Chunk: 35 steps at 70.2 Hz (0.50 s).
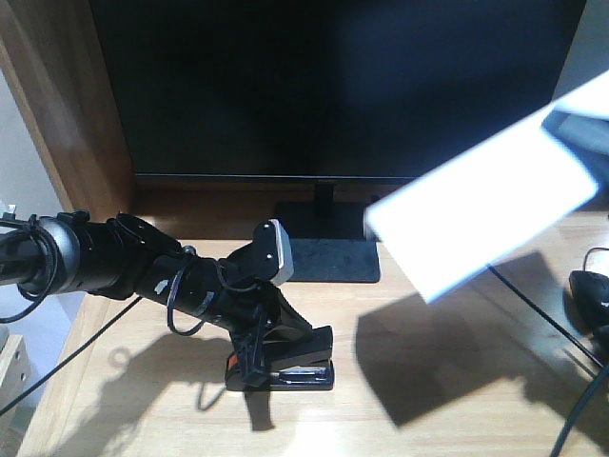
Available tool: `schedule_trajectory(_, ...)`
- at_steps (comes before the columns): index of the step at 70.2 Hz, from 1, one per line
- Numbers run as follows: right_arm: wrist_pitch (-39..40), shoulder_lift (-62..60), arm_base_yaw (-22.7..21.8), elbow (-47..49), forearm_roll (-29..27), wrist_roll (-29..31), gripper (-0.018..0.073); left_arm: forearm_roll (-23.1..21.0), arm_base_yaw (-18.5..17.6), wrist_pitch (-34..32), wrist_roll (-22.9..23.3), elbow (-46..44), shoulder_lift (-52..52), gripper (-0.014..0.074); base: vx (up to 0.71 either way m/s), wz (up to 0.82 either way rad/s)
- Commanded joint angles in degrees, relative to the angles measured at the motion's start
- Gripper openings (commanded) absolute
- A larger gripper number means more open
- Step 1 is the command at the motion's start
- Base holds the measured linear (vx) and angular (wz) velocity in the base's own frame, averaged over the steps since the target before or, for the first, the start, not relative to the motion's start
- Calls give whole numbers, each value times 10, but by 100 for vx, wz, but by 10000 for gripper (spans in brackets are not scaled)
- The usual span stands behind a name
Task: Grab stapler and paper to desk for stapling
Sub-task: 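Swing the white paper down with the right gripper toward the desk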
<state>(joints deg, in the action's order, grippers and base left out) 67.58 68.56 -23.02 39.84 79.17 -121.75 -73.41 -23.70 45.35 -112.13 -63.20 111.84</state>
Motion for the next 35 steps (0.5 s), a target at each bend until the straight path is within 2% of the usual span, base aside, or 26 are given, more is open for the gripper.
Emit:
schedule_trajectory(1,95,-6,-4,18,34,-1,-3,-26,-2,20,0,-12,-26,-6,0,0)
schedule_trajectory(20,95,9,-4,17,158,-1,-3,-26,-2,20,0,-12,-26,-6,0,0)
schedule_trajectory(35,95,35,-3,17,188,-1,-3,-26,-2,20,0,-12,-26,-6,0,0)
